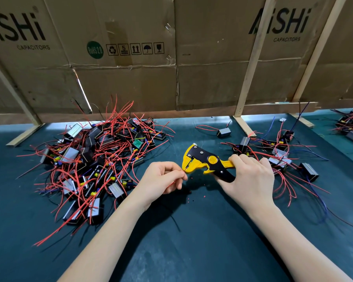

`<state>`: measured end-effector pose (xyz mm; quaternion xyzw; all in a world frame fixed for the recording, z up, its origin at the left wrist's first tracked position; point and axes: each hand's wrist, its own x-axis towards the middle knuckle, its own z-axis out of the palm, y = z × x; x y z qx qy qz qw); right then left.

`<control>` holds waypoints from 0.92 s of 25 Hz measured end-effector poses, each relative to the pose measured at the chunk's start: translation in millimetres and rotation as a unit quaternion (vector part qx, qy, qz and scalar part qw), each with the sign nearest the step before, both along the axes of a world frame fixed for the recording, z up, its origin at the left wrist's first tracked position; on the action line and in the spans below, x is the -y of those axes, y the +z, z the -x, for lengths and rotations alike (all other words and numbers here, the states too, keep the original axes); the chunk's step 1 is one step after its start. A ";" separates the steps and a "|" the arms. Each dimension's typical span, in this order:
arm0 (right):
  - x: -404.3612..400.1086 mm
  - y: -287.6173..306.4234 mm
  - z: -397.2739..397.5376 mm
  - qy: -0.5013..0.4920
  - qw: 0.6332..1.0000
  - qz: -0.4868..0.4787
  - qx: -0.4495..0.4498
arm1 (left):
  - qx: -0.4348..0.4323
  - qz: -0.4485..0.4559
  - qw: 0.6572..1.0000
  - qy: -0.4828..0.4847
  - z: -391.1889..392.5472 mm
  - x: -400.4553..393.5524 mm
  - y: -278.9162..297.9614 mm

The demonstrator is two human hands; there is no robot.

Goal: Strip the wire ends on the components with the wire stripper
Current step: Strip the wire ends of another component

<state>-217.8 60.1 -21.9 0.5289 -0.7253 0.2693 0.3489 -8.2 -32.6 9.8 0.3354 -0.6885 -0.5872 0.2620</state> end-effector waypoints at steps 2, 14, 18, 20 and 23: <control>0.0 0.0 -0.4 0.007 1.000 -0.008 0.009 | 0.004 0.003 1.000 -0.005 -0.6 -0.6 0.4; 0.5 -3.4 -1.4 -0.025 1.000 -0.013 0.013 | 0.029 0.014 0.998 -0.052 -6.5 2.9 3.1; -0.3 -4.9 4.6 -0.051 0.998 -0.019 0.025 | 0.056 0.028 0.974 -0.220 -31.6 14.7 18.0; -0.6 -5.1 6.0 -0.057 0.997 -0.022 0.039 | 0.083 0.056 0.944 -0.316 -46.4 20.6 24.4; 0.4 -5.3 6.5 -0.053 0.997 -0.027 0.052 | 0.143 0.124 0.905 -0.380 -52.0 21.8 26.5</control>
